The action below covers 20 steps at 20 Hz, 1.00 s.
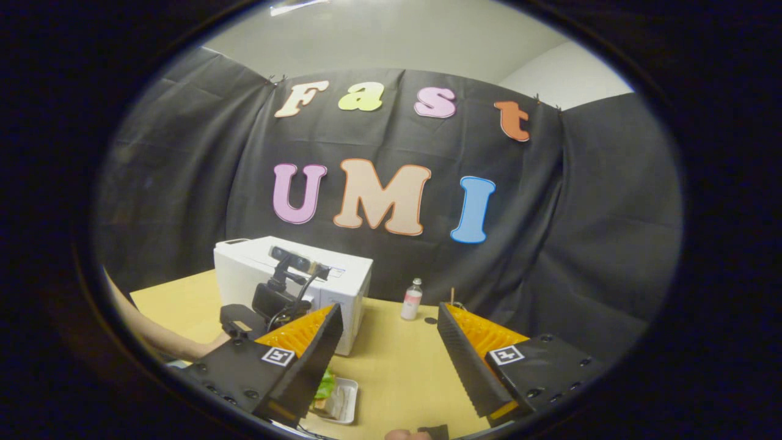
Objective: Open the microwave oven with the left hand, put the food in, and close the microwave oven.
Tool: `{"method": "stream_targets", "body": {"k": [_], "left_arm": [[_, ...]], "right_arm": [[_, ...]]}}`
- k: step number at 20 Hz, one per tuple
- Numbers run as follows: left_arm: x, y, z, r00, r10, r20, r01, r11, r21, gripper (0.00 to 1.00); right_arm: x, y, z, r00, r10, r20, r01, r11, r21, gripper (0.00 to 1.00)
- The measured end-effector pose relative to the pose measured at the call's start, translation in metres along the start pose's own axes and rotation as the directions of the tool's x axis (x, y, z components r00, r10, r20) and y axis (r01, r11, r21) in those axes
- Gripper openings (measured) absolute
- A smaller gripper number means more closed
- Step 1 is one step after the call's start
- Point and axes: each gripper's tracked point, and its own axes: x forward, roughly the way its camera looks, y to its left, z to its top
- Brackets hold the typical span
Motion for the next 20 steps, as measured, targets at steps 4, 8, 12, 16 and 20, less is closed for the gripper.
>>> {"method": "stream_targets", "body": {"k": [4, 8, 12, 16, 20], "left_arm": [[-0.002, -0.003, -0.001, 0.999, -0.006, -0.032, 0.003, 0.995, -0.102, 0.18], [-0.005, -0.004, -0.004, 0.995, -0.065, -0.074, 0.058, 0.994, -0.094, 0.13], [-0.004, -0.005, -0.004, 0.987, -0.121, -0.107, 0.108, 0.987, -0.119, 0.09], [-0.006, -0.006, -0.005, 0.981, -0.14, -0.132, 0.122, 0.983, -0.137, 0.03], [-0.013, -0.008, -0.011, 0.978, -0.145, -0.152, 0.127, 0.984, -0.124, 0.02]], "right_arm": [[-0.001, 0.004, 0.004, 1.0, 0.006, 0.011, -0.006, 1.0, 0.005, 0.97], [-0.003, 0.012, 0.006, 1.0, 0.016, 0.018, -0.017, 1.0, 0.013, 0.97], [-0.002, 0.018, 0.008, 0.999, 0.02, 0.027, -0.02, 1.0, 0.019, 0.97], [-0.003, 0.014, 0.01, 0.999, 0.007, 0.035, -0.008, 1.0, 0.018, 0.97], [0.0, 0.0, 0.006, 0.999, -0.027, 0.025, 0.026, 0.999, 0.018, 0.97]]}}
